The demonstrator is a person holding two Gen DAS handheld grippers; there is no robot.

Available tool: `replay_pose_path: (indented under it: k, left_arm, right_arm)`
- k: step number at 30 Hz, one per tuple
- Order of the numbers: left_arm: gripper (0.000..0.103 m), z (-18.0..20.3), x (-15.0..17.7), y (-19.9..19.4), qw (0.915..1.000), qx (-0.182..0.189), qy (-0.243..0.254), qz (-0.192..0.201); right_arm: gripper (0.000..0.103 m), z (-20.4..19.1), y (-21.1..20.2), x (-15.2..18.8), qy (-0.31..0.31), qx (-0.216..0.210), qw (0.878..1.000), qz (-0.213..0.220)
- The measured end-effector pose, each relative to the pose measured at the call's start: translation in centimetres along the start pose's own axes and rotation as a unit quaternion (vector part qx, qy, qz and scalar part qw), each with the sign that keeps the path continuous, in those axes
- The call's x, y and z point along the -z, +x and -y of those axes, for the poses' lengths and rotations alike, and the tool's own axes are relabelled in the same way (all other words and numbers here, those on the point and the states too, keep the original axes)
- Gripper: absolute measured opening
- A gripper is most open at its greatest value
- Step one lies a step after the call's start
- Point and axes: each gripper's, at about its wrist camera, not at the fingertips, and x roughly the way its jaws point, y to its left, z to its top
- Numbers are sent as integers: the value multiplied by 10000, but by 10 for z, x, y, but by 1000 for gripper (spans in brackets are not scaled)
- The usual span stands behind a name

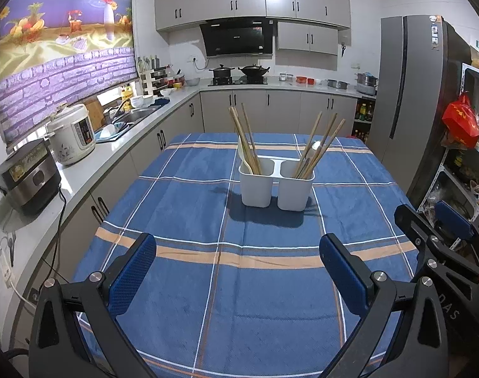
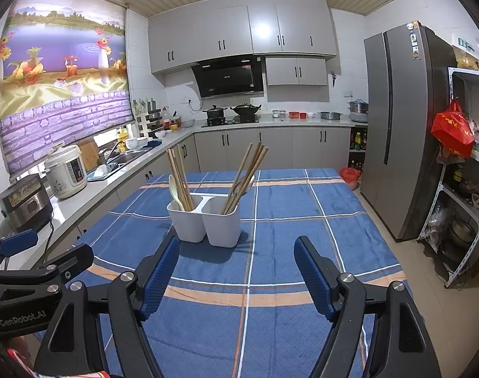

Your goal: Organize utensils

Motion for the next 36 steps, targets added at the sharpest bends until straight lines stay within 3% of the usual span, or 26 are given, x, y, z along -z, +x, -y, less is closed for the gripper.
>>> replay_pose_path:
  k: [15,36]
  left_arm:
    - [103,-3,-2,25,9995,-159,1,-279]
    - [103,-15,-22,126,9968,-43,-3,-800]
  right_arm:
    - [81,-1,27,7,7,-104,9993,-355]
    - [81,-17,124,-1,-306,-74,9924,-1186]
